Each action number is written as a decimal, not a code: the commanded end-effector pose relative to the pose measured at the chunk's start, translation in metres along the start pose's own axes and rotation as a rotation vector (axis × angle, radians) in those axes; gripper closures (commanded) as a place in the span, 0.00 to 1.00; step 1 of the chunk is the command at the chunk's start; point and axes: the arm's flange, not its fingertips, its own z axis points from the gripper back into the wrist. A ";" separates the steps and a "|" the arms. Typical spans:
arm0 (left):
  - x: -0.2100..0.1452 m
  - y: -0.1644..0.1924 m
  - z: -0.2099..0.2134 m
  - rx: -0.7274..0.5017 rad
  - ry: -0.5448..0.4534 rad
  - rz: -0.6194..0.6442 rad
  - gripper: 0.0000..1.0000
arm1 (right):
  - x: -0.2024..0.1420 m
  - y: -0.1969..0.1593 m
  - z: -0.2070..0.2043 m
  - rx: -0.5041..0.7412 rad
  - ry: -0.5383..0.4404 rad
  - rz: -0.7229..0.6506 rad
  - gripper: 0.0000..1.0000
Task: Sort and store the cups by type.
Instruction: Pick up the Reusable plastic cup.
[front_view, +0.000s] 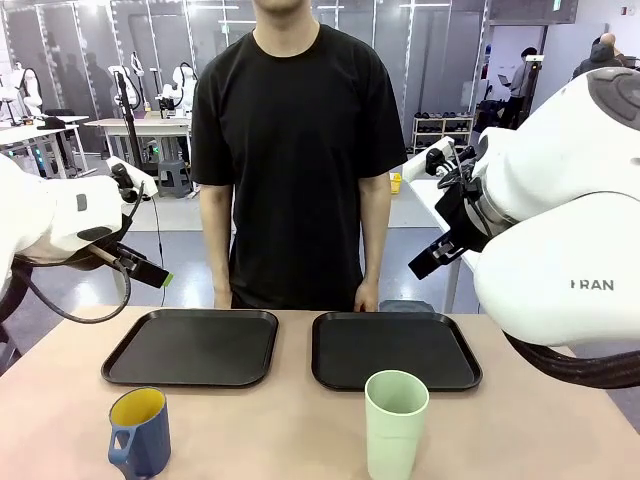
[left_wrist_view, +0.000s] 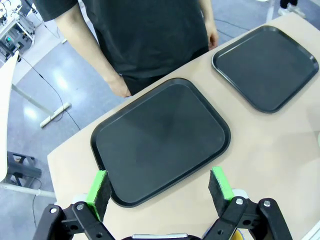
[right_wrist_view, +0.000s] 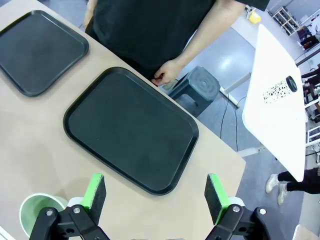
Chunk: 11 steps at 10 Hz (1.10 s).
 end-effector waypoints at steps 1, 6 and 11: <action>-0.027 -0.013 0.009 0.081 -0.009 -0.015 0.00 | -0.016 0.008 -0.005 -0.032 0.008 -0.007 0.00; -0.068 0.080 -0.066 0.108 0.108 0.113 0.00 | -0.034 -0.061 -0.090 -0.082 0.114 -0.123 0.00; -0.101 0.133 -0.131 0.041 0.187 0.253 0.00 | -0.061 -0.111 -0.168 -0.066 0.248 -0.226 0.00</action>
